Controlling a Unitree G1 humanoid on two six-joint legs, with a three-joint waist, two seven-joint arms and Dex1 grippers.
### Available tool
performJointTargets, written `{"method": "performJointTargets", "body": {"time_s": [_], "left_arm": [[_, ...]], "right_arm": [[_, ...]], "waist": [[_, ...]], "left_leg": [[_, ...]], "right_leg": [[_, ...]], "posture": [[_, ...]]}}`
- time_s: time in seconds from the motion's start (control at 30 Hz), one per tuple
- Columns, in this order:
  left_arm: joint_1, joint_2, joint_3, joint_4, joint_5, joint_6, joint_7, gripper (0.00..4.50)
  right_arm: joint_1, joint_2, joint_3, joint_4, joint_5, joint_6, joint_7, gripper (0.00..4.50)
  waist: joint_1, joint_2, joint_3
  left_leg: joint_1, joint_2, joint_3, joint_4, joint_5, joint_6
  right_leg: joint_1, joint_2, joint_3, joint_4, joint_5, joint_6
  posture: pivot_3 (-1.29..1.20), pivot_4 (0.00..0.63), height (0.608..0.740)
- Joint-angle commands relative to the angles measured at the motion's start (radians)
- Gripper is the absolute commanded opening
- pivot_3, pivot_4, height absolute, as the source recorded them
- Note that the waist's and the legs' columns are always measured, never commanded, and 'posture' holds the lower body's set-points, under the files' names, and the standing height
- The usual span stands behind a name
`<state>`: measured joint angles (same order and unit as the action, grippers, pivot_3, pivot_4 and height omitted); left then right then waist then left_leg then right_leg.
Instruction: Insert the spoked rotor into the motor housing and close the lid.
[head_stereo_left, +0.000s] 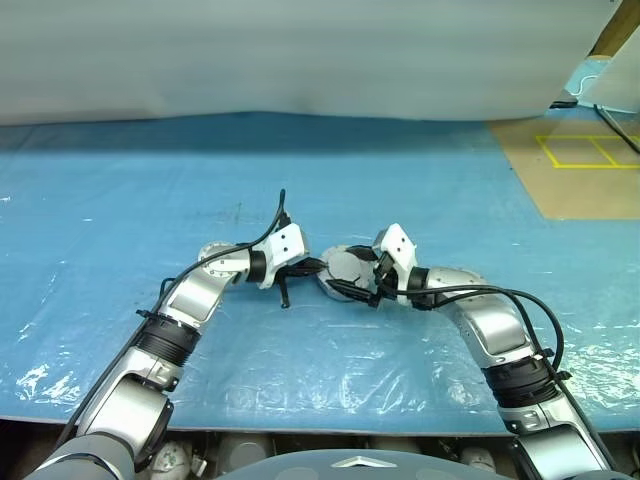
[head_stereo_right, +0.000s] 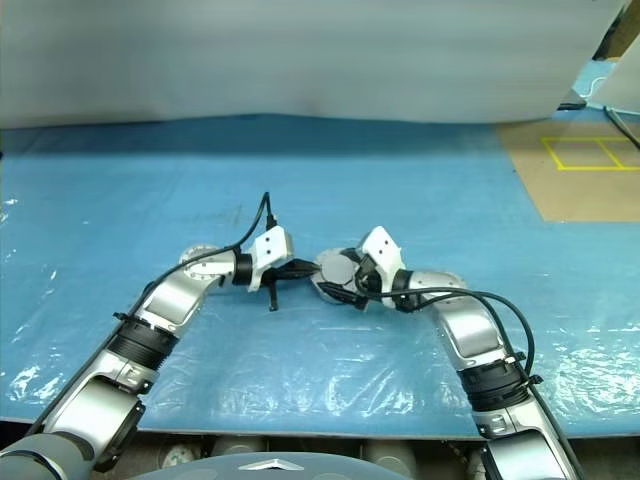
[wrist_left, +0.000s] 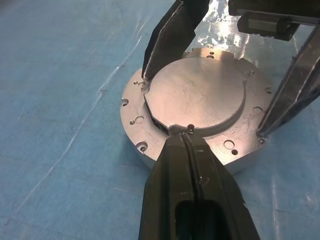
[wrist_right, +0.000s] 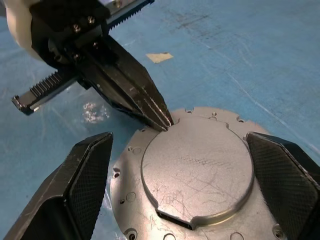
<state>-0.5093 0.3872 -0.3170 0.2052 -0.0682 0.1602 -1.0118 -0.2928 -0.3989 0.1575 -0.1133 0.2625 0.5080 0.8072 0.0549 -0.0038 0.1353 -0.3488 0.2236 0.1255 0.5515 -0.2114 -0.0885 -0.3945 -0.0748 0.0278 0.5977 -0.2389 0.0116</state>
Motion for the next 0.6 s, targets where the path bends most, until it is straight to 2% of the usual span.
{"method": "performJointTargets", "body": {"time_s": [0.03, 0.27, 0.47, 0.53, 0.6], "left_arm": [[0.021, 0.002, -0.025, 0.012, 0.015, 0.024, -0.009, 0.0], [0.022, 0.007, -0.032, 0.015, 0.021, 0.015, -0.023, 0.0], [0.021, 0.011, -0.031, 0.017, 0.022, 0.009, -0.028, 0.0], [0.022, 0.013, -0.03, 0.019, 0.023, 0.006, -0.029, 0.0], [0.024, 0.014, -0.03, 0.02, 0.024, 0.003, -0.031, 0.0]], "right_arm": [[-0.016, 0.027, -0.082, -0.044, 0.052, -0.005, -0.055, 4.46], [0.023, 0.031, -0.196, -0.069, 0.164, 0.091, -0.095, 4.46], [0.06, 0.036, -0.48, -0.013, 0.575, 0.582, -0.175, 4.46], [0.08, -0.017, -0.45, 0.012, 0.58, 0.741, -0.195, 4.46], [0.104, -0.023, -0.44, 0.018, 0.585, 0.79, -0.211, 4.46]], "waist": [[0.001, 0.002, 0.001], [0.009, 0.003, 0.002], [0.016, 0.004, 0.003], [0.016, 0.004, 0.003], [0.017, 0.005, 0.003]], "left_leg": [[0.0, 0.0, 0.0, 0.0, 0.0, 0.0], [-0.001, 0.0, 0.0, 0.0, 0.0, 0.0], [0.0, -0.001, 0.0, -0.001, 0.0, 0.0], [-0.001, 0.0, 0.0, -0.001, 0.0, 0.0], [-0.001, -0.001, 0.0, -0.002, 0.0, 0.0]], "right_leg": [[-0.001, 0.0, 0.0, 0.0, 0.0, 0.0], [-0.003, 0.0, 0.0, 0.0, 0.0, 0.001], [-0.003, 0.0, 0.0, -0.001, 0.0, 0.001], [-0.003, 0.0, 0.0, -0.001, 0.0, 0.001], [-0.001, 0.0, 0.0, -0.001, 0.0, 0.0]], "posture": [[0.0, 0.15, 0.74], [0.0, 0.15, 0.74], [0.0, 0.15, 0.74], [0.0, 0.15, 0.74], [0.0, 0.15, 0.74]]}}
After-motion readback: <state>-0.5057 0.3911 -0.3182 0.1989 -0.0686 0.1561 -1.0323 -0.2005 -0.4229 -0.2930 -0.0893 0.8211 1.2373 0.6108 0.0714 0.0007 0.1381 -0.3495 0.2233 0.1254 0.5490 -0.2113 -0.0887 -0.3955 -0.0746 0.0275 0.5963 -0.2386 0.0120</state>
